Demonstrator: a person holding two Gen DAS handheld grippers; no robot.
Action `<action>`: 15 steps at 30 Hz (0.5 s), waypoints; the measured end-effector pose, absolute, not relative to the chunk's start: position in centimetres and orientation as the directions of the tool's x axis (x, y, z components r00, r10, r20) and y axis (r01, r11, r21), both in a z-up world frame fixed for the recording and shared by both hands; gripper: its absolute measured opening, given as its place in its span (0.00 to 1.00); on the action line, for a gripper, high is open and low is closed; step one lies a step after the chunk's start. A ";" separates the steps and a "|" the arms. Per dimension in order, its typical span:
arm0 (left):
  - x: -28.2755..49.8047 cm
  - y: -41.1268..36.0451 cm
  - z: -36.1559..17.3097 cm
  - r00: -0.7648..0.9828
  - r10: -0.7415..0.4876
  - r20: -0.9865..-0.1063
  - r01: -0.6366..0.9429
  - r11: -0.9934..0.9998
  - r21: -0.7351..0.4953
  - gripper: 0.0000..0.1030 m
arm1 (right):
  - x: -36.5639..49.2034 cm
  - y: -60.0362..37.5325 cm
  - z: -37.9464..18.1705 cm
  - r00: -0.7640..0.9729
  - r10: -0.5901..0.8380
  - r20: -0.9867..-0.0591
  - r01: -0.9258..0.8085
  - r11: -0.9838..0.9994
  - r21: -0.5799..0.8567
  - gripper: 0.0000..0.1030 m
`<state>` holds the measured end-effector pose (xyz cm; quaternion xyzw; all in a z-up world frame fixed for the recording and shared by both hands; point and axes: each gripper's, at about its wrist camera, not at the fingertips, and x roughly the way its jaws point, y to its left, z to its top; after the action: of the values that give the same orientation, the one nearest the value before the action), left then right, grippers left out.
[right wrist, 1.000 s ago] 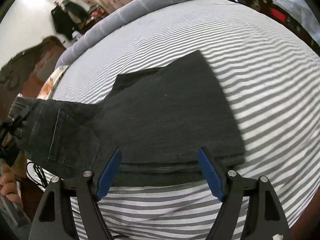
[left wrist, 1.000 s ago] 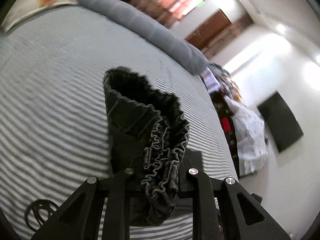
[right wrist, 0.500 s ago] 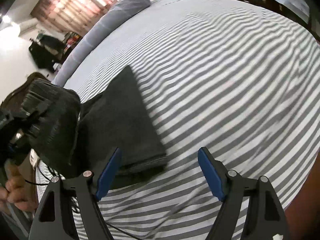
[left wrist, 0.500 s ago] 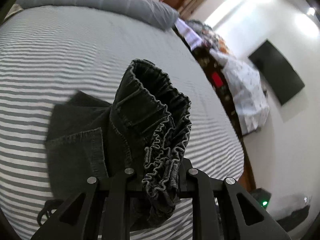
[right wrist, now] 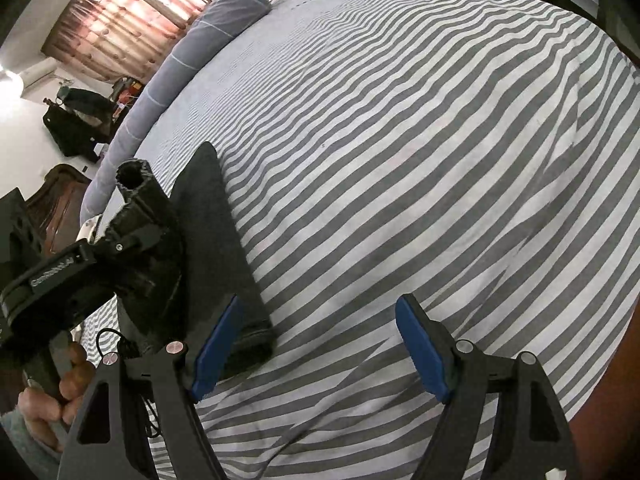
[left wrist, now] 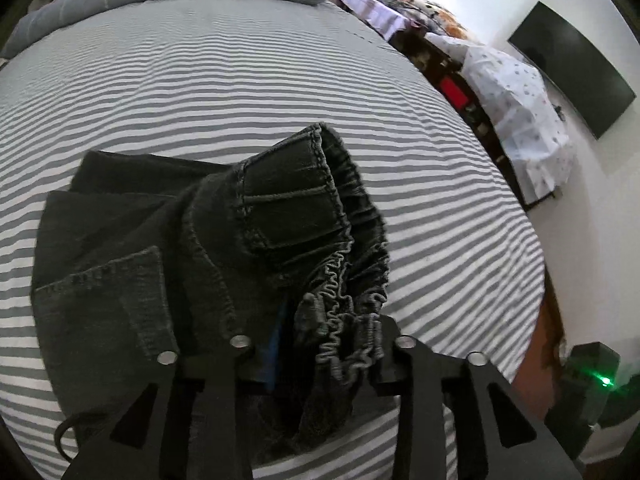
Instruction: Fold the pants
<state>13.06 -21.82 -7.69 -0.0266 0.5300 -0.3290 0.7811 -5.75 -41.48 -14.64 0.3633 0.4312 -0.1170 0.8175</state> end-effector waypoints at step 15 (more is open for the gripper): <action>11.2 -10.9 -5.2 0.362 -0.457 -0.812 0.470 0.842 -0.265 0.65 | -3.7 -36.9 -9.4 0.672 0.147 -0.726 0.330 0.819 0.471 0.72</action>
<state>11.16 -10.86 -5.23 0.0066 0.4901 -0.2810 0.8251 -3.72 -36.91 -9.41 0.2966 0.4015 -0.0528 0.8649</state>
